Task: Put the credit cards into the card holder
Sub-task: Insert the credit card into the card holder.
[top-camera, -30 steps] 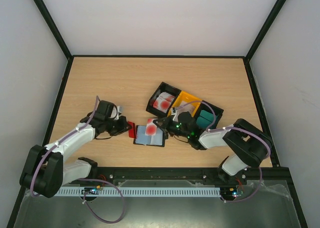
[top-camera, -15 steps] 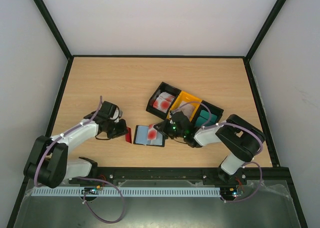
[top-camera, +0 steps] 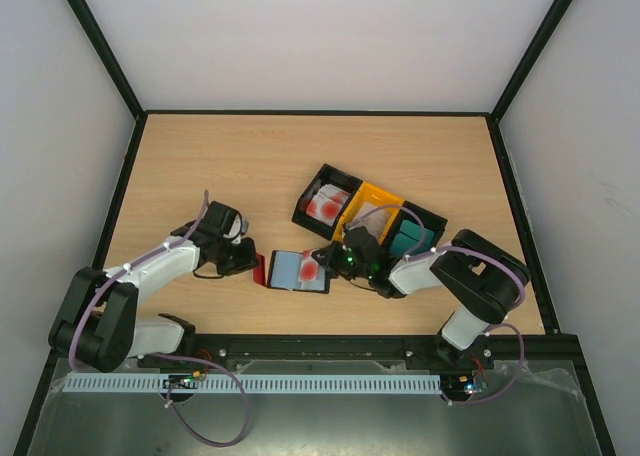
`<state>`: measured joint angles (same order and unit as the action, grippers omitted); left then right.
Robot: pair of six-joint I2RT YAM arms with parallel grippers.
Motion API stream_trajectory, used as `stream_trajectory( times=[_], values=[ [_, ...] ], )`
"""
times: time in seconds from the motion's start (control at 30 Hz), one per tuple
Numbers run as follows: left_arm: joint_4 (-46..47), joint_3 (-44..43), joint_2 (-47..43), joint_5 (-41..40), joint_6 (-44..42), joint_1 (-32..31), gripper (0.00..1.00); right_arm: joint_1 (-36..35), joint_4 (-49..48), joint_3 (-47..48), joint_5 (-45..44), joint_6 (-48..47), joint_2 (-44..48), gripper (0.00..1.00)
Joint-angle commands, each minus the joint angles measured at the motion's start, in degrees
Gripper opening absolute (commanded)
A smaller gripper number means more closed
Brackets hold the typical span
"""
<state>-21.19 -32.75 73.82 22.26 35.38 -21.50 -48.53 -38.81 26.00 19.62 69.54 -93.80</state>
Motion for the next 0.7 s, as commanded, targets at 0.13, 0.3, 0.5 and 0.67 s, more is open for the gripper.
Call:
stream_trajectory(
  times=[0.13, 0.3, 0.5, 0.67],
  values=[
    [-0.37, -0.01, 1.94, -0.46, 0.93, -1.56, 0.03, -1.52, -7.41, -1.31, 0.86, 2.0, -2.45, 0.02],
    [0.0, 0.64, 1.86, -0.79, 1.45, -2.05, 0.03, -2.59, -12.61, -1.24, 1.94, 5.2, -5.69, 0.02],
    [-0.03, 0.87, 1.63, -1.08, 1.46, -2.14, 0.03, -2.82, -11.31, -0.98, 1.04, 4.2, -6.77, 0.02],
    [0.38, 1.0, 1.87, -0.95, 1.55, -2.15, 0.03, -2.91, -11.73, -0.25, 1.44, 3.79, -9.31, 0.02]
  ],
)
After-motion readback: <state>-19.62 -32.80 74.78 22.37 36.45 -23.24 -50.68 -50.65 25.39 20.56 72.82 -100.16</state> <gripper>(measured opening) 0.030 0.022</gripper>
